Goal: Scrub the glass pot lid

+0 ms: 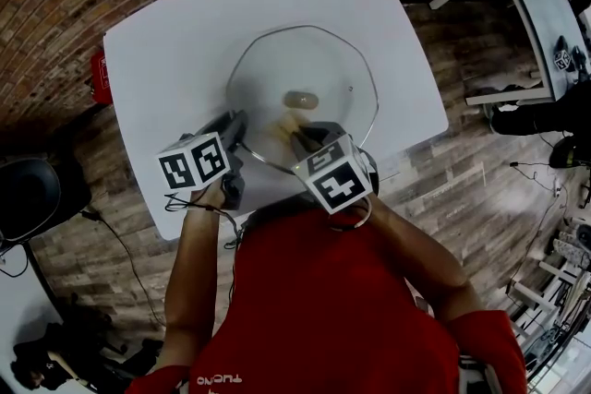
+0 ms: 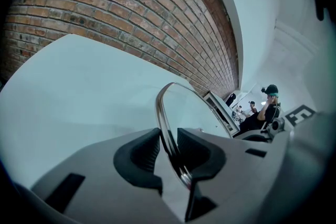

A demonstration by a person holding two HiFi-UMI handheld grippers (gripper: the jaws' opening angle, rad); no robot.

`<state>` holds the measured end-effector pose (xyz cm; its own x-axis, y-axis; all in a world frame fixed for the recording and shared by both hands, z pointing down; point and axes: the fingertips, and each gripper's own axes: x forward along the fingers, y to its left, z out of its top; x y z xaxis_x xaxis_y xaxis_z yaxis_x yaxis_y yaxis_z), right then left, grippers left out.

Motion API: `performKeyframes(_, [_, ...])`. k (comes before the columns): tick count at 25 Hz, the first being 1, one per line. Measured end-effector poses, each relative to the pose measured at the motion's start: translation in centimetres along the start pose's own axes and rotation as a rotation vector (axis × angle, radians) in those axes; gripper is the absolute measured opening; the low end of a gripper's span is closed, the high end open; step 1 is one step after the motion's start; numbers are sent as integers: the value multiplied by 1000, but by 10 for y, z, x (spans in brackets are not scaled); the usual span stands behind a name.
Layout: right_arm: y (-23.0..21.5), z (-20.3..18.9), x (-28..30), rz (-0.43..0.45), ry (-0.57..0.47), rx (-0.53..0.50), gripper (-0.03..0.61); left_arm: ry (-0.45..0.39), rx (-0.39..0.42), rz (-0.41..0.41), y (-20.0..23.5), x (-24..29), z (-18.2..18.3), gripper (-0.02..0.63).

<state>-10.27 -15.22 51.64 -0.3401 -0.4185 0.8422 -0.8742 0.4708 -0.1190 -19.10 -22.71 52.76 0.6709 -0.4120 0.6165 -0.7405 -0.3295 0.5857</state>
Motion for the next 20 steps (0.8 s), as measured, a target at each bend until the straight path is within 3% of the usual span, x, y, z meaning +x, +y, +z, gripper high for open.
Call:
performKeyframes(9, [-61,-19,-18,-115,8,67,52,2,4,1,0,1,-1,112])
performKeyframes(20, [-103,-29,-36,-181,-4,133,52,3,9,12,1,-1,-2,112])
